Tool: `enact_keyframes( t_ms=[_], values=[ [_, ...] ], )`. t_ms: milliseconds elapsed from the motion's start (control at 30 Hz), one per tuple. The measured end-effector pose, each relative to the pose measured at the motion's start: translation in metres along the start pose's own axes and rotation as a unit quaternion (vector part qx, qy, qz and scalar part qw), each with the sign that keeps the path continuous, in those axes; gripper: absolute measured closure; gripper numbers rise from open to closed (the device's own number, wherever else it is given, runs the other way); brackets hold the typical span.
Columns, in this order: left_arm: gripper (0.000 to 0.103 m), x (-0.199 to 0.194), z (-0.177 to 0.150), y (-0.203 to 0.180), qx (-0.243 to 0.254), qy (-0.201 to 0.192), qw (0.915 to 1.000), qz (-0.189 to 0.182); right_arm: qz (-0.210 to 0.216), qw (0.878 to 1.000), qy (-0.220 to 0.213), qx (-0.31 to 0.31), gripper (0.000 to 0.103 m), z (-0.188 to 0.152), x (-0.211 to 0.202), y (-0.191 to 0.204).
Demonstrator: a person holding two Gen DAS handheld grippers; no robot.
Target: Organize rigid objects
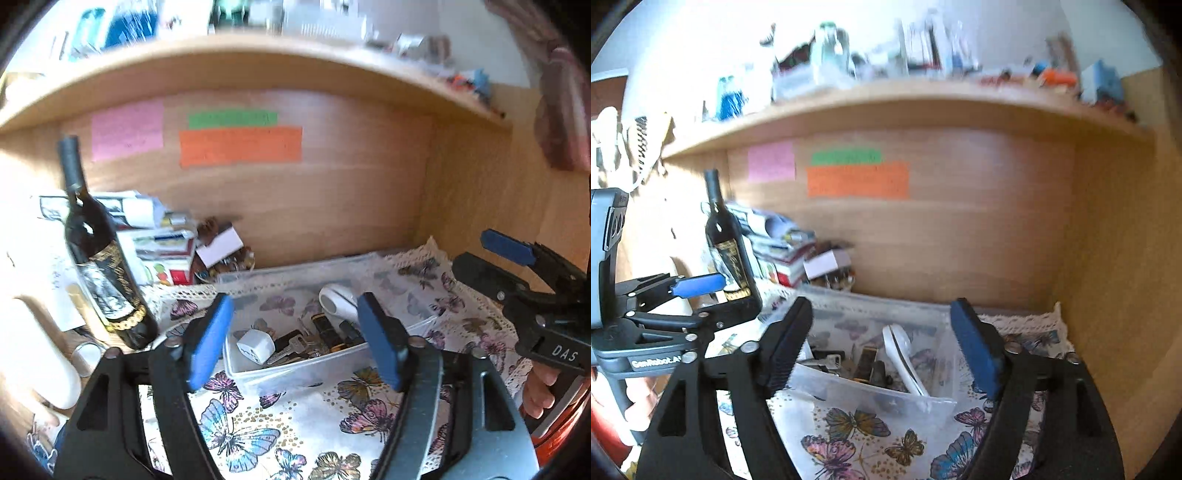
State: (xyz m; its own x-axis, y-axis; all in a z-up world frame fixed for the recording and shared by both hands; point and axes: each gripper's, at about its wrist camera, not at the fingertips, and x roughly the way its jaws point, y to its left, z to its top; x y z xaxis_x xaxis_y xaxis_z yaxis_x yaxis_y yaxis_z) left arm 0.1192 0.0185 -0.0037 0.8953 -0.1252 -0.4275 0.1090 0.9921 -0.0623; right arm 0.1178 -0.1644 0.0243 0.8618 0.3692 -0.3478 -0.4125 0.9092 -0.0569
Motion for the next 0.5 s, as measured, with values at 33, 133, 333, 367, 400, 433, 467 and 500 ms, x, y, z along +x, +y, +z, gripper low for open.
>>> enact_keyframes(
  t_ms=[33,133,333,367,400,433,467,500],
  values=[
    [0.022,-0.007,-0.001,-0.001,0.001,-0.010,0.9999,0.004,-0.003,1.000,-0.007,-0.002,0.024,0.000,-0.005,0.002],
    [0.012,-0.030,-0.003,-0.003,0.001,-0.038,0.9992,0.013,-0.012,1.000,-0.027,-0.003,0.018,-0.003,-0.019,0.005],
    [0.003,-0.063,-0.011,-0.006,0.002,-0.079,0.9966,0.023,-0.005,0.999,-0.040,-0.001,0.013,-0.009,-0.034,0.012],
    [0.003,-0.067,-0.013,-0.007,0.002,-0.085,0.9961,0.025,-0.003,0.999,-0.042,0.000,0.012,-0.011,-0.036,0.013],
    [0.002,-0.069,-0.013,-0.008,0.003,-0.088,0.9958,0.026,-0.003,0.999,-0.043,0.001,0.012,-0.012,-0.037,0.014],
    [0.002,-0.070,-0.014,-0.008,0.003,-0.090,0.9956,0.026,-0.001,0.999,-0.043,0.002,0.011,-0.012,-0.039,0.015],
    [0.002,-0.071,-0.016,-0.009,0.003,-0.091,0.9955,0.026,-0.001,0.999,-0.043,0.002,0.011,-0.013,-0.041,0.015],
    [0.002,-0.072,-0.017,-0.010,0.003,-0.092,0.9954,0.026,-0.001,0.999,-0.044,0.002,0.011,-0.014,-0.042,0.016]
  ],
)
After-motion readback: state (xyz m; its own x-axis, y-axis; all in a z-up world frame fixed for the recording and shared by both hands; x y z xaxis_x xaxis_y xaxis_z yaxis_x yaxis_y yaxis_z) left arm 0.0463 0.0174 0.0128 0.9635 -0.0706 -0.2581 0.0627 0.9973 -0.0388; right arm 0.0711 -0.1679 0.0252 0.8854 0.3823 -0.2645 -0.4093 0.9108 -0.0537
